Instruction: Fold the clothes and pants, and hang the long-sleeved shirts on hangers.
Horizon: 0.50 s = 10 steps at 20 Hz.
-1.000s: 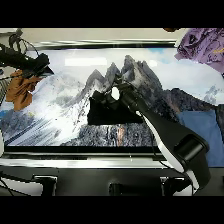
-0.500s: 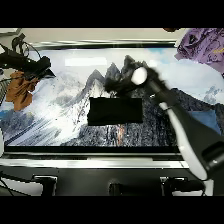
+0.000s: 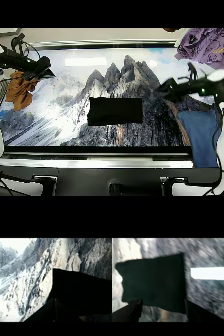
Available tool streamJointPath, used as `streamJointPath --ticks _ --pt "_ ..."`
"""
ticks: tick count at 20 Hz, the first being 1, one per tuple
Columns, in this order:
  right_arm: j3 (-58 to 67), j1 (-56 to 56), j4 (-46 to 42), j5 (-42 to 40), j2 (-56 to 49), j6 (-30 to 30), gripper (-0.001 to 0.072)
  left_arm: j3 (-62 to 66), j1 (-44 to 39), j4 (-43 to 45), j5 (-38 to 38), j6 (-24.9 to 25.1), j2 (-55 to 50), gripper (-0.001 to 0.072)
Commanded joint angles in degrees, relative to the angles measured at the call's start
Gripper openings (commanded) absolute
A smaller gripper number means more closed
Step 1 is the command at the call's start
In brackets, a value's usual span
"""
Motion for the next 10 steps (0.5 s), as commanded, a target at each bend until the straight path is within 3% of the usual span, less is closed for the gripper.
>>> streamJointPath --ticks 1,4,10 --pt "-9.55 -3.43 6.43 -0.33 -3.3 -10.95 0.059 -0.02 0.0 0.0 0.0 0.57 0.02 0.0017" --pt "-10.67 -1.25 9.53 -4.39 -7.93 -14.03 0.0537 -0.04 0.0 0.0 0.02 0.5 -0.09 0.0017" --pt "-10.67 5.68 12.76 -10.05 -14.23 -17.0 0.0536 -0.04 -0.02 0.0 0.02 0.48 -0.11 0.0017"
